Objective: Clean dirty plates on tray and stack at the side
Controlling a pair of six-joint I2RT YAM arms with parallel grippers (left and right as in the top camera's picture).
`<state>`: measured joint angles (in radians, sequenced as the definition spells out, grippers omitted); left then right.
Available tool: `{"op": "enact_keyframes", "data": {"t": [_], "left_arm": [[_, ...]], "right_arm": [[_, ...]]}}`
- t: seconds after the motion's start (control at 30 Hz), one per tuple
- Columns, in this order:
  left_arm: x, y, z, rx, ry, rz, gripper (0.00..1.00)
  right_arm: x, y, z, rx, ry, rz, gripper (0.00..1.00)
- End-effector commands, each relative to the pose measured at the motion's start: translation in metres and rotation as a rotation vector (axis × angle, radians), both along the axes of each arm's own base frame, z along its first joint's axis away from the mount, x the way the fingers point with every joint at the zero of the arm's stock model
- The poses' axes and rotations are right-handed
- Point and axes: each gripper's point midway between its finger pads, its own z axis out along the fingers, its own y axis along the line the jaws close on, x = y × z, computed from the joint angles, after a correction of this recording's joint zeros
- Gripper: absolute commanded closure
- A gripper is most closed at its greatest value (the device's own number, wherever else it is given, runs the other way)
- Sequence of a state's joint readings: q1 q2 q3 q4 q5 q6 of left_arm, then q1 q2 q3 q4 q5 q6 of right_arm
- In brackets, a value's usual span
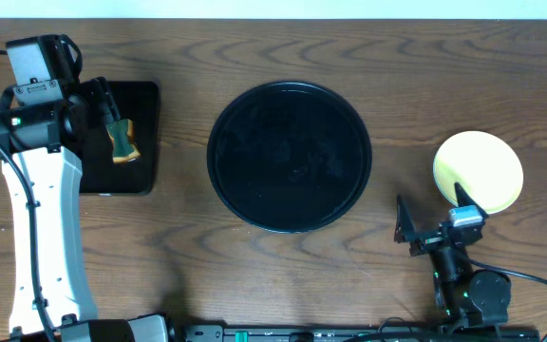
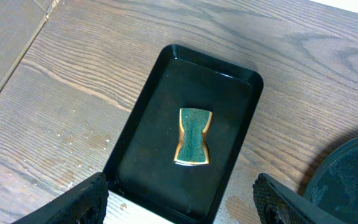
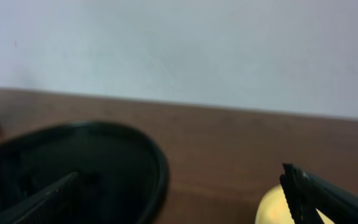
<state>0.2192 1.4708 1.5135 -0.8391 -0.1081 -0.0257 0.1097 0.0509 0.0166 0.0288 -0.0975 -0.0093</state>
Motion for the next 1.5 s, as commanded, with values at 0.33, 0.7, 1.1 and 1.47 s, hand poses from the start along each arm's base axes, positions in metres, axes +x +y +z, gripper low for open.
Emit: {"op": "enact_keyframes", "data": {"t": [0.33,0.7,1.1,1.47], "left_arm": [[0.001,0.001,0.000,0.001,0.002,0.008,0.25],[0.001,0.001,0.000,0.001,0.002,0.007,0.25],[0.001,0.001,0.000,0.001,0.002,0.007,0.24],[-0.044,-0.020,0.051,0.054,-0.142,-0.019,0.24]], "right_arm": [[-0.003,-0.001,-0.019,-0.013,0.060,-0.001,0.01],[-0.003,-0.001,-0.019,-0.013,0.061,-0.001,0.01],[-0.003,-0.001,-0.019,-0.013,0.060,-0.001,0.01],[-0.003,-0.001,-0.019,-0.013,0.061,-0.001,0.01]]}}
